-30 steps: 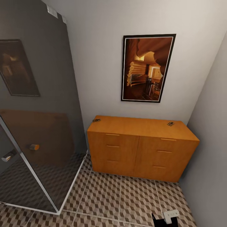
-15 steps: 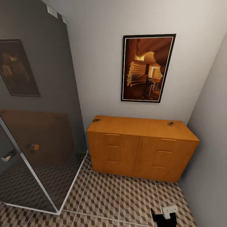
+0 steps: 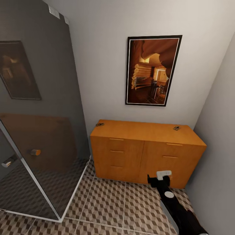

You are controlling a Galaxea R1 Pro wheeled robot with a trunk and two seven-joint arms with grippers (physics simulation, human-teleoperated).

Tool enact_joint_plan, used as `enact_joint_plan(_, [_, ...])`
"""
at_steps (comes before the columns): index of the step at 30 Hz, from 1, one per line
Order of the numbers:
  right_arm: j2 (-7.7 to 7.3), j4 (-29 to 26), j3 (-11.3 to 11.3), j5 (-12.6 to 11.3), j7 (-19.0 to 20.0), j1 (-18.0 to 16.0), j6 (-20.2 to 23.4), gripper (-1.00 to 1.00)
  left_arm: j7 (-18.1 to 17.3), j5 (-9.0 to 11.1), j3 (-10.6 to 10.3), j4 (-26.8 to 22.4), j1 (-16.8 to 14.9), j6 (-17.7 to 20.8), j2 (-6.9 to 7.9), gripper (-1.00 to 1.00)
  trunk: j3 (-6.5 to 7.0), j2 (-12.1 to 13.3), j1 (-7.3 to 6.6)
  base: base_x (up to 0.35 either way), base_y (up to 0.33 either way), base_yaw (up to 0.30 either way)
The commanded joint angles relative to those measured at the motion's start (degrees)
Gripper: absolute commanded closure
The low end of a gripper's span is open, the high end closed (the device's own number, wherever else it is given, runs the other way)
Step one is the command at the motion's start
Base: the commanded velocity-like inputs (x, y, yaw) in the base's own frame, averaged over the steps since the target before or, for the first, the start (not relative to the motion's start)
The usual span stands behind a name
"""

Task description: Take the four mousetraps from the cabinet in the bathroom and place them on the bathroom floor. Make sure all four end up on the same floor surface, and ensure that at least two of them are either under or directly next to the same bathroom sink.

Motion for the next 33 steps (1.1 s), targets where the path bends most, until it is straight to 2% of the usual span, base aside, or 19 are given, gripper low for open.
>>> enact_joint_plan(1, [-0.11,-2.49,0.33,-0.26,-1.07,-0.06,2.24,-1.00,0.26,0.04,-0.46,0.15,-0.08,-0.22,-0.04,-1.00,-0.14,-0.13,0.04,0.000,0.000,0.000])
enact_joint_plan(2, [-0.11,-4.60,0.31,0.17,-1.58,-0.05,4.14,-1.00,0.26,0.04,-0.46,0.15,-0.08,-0.22,-0.04,-1.00,-0.14,-0.13,0.04,0.000,0.000,0.000])
enact_joint_plan(3, [-0.12,-10.70,0.29,1.54,-2.89,-0.07,9.84,-1.00,0.26,0.04,-0.46,0.15,-0.08,-0.22,-0.04,-1.00,-0.14,-0.13,0.04,0.000,0.000,0.000])
enact_joint_plan(6, [-0.12,-15.70,0.24,2.76,-3.69,-0.18,14.72,-1.00,0.26,0.04,-0.46,0.15,-0.08,-0.18,-0.04,-1.00,-0.14,-0.13,0.04,0.000,0.000,0.000])
enact_joint_plan(7, [-0.12,-19.04,0.21,3.45,-4.08,-0.43,18.35,-1.00,0.26,0.04,-0.46,0.15,-0.09,-0.16,-0.04,-1.00,-0.14,-0.13,0.04,0.000,0.000,0.000])
enact_joint_plan(10, [-0.13,-20.93,0.15,3.80,-4.29,-1.25,20.62,-1.00,0.26,0.04,-0.46,0.15,-0.09,-0.14,-0.04,-1.00,-0.14,-0.13,0.04,0.000,0.000,0.000])
enact_joint_plan(13, [-0.13,-22.15,0.12,4.02,-4.45,-3.95,22.38,-1.00,0.26,0.04,-0.46,0.15,-0.08,-0.13,-0.04,-1.00,-0.14,-0.13,0.04,0.000,0.000,0.000])
enact_joint_plan(14, [-0.13,-22.46,0.11,4.08,-4.49,-5.73,23.30,-1.00,0.26,0.04,-0.46,0.15,-0.08,-0.13,-0.04,-1.00,-0.14,-0.13,0.04,0.000,0.000,0.000])
enact_joint_plan(15, [-0.13,-22.74,0.10,4.14,-4.51,-9.84,26.43,-1.00,0.26,0.04,-0.46,0.15,-0.08,-0.13,-0.04,-1.00,-0.14,-0.13,0.04,0.000,0.000,0.000])
enact_joint_plan(18, [-0.10,-22.83,0.10,4.13,-4.49,-13.69,29.66,-1.00,0.26,0.04,-0.46,0.15,-0.08,-0.13,-0.04,-1.00,-0.14,-0.13,0.04,0.000,0.000,0.000])
enact_joint_plan(19, [-0.06,-22.76,0.10,4.10,-4.49,-16.73,31.87,-1.00,0.26,0.04,-0.46,0.15,-0.08,-0.13,-0.04,-1.00,-0.14,-0.13,0.04,0.000,0.000,0.000])
enact_joint_plan(22, [0.10,-22.35,0.10,4.03,-4.48,-21.91,34.93,-1.00,0.26,0.03,-0.46,0.15,-0.08,-0.13,-0.04,-1.00,-0.14,-0.13,0.04,0.000,0.000,0.000])
enact_joint_plan(23, [0.44,-21.78,0.10,3.99,-4.44,-25.75,36.73,-1.00,0.26,0.03,-0.46,0.15,-0.08,-0.13,-0.04,-1.00,-0.14,-0.13,0.04,0.000,0.000,0.000])
enact_joint_plan(25, [1.02,-20.62,0.10,3.96,-4.41,-29.89,38.38,-1.00,0.26,0.03,-0.46,0.15,-0.08,-0.13,-0.04,-1.00,-0.14,-0.13,0.04,0.000,0.000,0.000])
enact_joint_plan(26, [2.64,-16.00,0.09,3.93,-4.19,-38.62,40.69,-1.00,0.26,0.03,-0.46,0.15,-0.08,-0.13,-0.04,-1.00,-0.14,-0.13,0.04,0.000,0.000,0.000])
enact_joint_plan(27, [3.10,-14.39,0.09,3.91,-4.14,-40.79,41.02,-1.00,0.26,0.04,-0.46,0.15,-0.08,-0.13,-0.04,-1.00,-0.14,-0.13,0.04,0.000,0.000,0.000])
enact_joint_plan(28, [4.04,-10.81,0.09,3.85,-4.02,-44.98,41.50,-1.00,0.26,0.04,-0.46,0.15,-0.08,-0.13,-0.04,-1.00,-0.14,-0.13,0.04,0.000,0.000,0.000])
enact_joint_plan(33, [6.97,-1.29,0.09,3.66,-3.28,-53.79,41.91,-1.00,0.26,0.04,-0.46,0.15,-0.08,-0.13,-0.04,-1.00,-0.14,-0.13,0.04,0.000,0.000,0.000])
